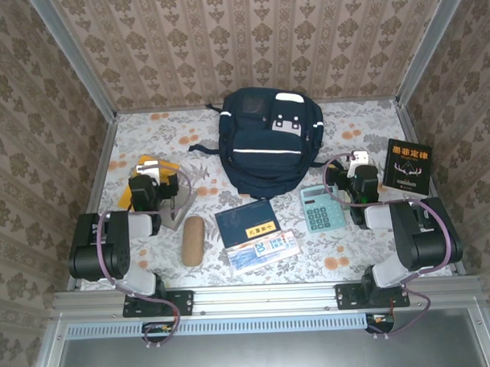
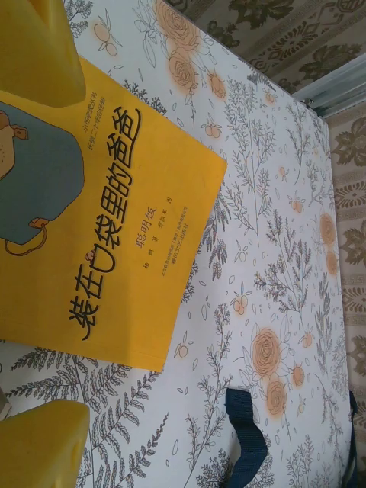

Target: Pack the student bag

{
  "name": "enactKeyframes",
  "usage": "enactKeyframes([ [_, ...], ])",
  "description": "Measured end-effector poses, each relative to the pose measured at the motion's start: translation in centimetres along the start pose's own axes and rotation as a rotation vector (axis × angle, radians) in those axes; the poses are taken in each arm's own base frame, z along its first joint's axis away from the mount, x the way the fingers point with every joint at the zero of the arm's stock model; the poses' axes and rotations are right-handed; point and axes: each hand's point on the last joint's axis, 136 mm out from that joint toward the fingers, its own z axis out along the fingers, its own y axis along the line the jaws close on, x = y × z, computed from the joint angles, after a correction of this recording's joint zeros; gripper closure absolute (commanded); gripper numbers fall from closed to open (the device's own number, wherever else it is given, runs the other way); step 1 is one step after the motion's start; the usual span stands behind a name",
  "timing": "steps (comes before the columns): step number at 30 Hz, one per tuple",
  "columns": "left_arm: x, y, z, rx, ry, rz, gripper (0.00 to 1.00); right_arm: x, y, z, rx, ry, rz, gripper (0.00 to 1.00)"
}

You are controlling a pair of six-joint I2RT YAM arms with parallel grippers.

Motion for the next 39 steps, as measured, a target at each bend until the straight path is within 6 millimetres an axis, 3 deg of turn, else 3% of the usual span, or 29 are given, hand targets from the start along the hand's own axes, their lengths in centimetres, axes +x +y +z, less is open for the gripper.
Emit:
enactKeyframes([
  [33,0.2,0.0,-0.1,0.009,0.024,-0.001,0.00,0.0,0.0,0.0,0.000,0.000,0.000,0.00],
  [36,-1.2,0.5,-0.4,-0.008,0.052,-0.001,0.00,-0.2,0.0,-0.3,0.002,0.009,0.000,0.01],
  [39,-6.7,1.8,-1.5,-0.054,0.022,-0.055,0.00,-2.2,-0.4,-1.3,0.022,-0.003,0.009,0.00],
])
